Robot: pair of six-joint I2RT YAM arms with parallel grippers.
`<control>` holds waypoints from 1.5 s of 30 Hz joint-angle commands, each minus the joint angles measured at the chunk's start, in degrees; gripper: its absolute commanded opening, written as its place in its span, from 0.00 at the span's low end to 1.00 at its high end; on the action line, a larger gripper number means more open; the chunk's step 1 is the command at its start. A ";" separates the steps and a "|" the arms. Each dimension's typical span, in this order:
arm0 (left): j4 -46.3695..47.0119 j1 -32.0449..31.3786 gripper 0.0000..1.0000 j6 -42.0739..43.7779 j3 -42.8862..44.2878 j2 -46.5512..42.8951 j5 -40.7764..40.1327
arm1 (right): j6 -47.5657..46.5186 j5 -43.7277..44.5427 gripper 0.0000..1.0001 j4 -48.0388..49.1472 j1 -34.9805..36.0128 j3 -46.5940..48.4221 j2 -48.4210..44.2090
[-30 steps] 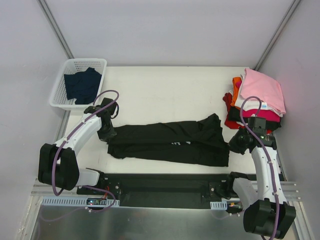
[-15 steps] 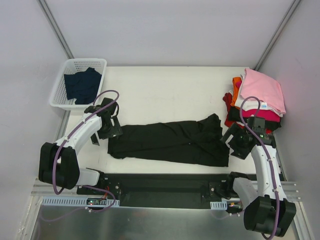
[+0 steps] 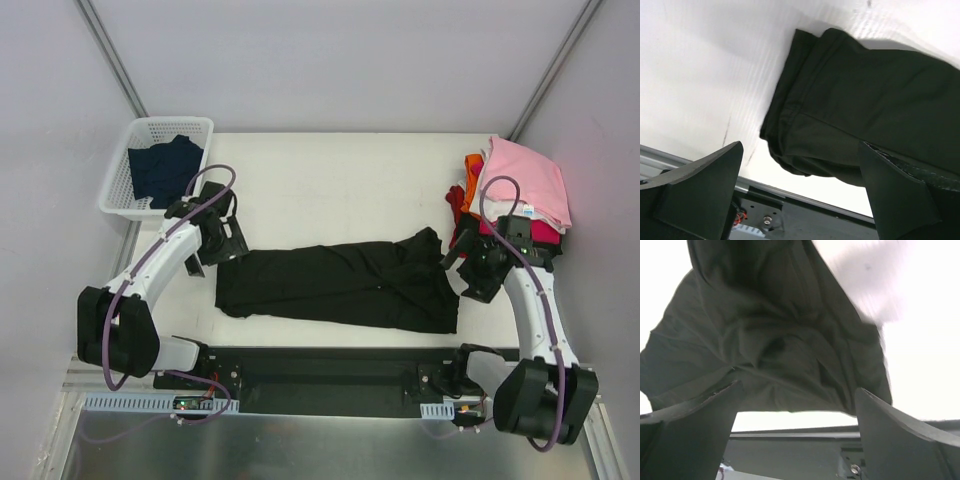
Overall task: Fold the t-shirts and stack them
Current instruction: Fold the other side of the tshirt into a rectangle
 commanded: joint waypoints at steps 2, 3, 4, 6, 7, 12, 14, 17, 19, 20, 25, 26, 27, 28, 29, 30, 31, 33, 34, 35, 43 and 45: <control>-0.89 -3.02 0.99 -3.46 4.18 2.37 2.13 | 1.46 -4.60 0.95 7.84 -0.26 5.22 8.53; -0.89 -4.33 0.99 -3.73 4.27 2.90 1.86 | 1.64 -4.95 0.94 8.98 -0.26 5.76 9.69; -0.89 -4.78 1.00 -4.16 4.10 3.16 1.77 | 1.81 -5.57 0.92 9.43 -0.17 6.46 10.83; -0.89 -5.75 0.99 -4.34 3.66 3.69 1.77 | 1.64 -5.92 0.88 10.39 0.36 8.65 13.90; -0.89 -5.93 0.99 -4.52 3.05 3.69 1.60 | 1.55 -6.19 0.87 10.48 0.62 9.19 14.79; -0.80 -6.54 0.99 -4.35 1.64 3.69 0.81 | 2.34 -6.10 0.83 11.19 4.48 12.09 19.27; -0.80 -6.54 0.99 -4.26 1.46 3.61 0.63 | 3.04 -5.40 0.82 11.28 7.02 12.27 19.63; -0.80 -6.72 0.99 -4.52 1.46 3.87 0.72 | 4.98 -4.61 0.81 12.07 9.05 12.00 19.81; -0.89 -6.89 0.99 -4.61 1.46 4.04 0.72 | 6.20 -3.56 0.80 11.98 11.69 11.48 19.20; -0.89 -6.89 0.99 -4.61 1.46 4.04 0.72 | 6.56 -3.20 0.81 11.89 12.30 11.21 18.67; -0.89 -7.16 0.99 -4.96 1.37 3.43 0.72 | 5.60 1.00 0.82 8.38 12.75 10.42 14.63; -0.89 -7.16 0.99 -4.96 1.29 3.34 0.80 | 4.73 1.80 0.82 7.59 12.66 10.33 13.32; -0.89 -7.16 0.99 -4.96 1.02 3.17 0.89 | 4.54 2.24 0.83 6.54 12.84 10.16 12.52; -0.89 -7.24 0.99 -5.05 0.93 3.08 0.89 | 4.28 2.77 0.83 5.92 12.75 10.07 11.99; -0.89 -7.25 1.00 -5.14 0.93 3.08 0.89 | 4.10 2.95 0.83 5.48 12.84 9.98 11.46; -0.89 -7.33 0.99 -5.22 0.67 2.90 0.98 | 4.28 3.13 0.83 4.43 12.84 9.72 10.50; -0.89 -7.42 0.99 -5.22 0.67 2.90 1.07 | 4.54 3.56 0.83 3.99 12.75 9.46 9.88; -0.89 -7.51 0.99 -5.49 0.58 2.55 1.24 | 5.15 3.74 0.84 2.67 12.75 8.58 8.39; -0.80 -7.60 0.99 -5.57 0.67 2.38 1.51 | 5.42 3.39 0.84 2.23 12.84 8.14 7.95; -0.80 -7.68 0.99 -5.66 0.58 2.20 1.60 | 5.59 3.13 0.84 1.96 12.93 7.61 7.59; -0.89 -8.04 0.99 -6.10 -1.00 0.53 1.51 | 5.42 4.09 0.84 2.66 13.28 3.74 6.01; -0.80 -8.04 0.99 -6.10 -1.61 0.27 1.33 | 5.16 4.53 0.84 3.36 13.19 3.92 6.88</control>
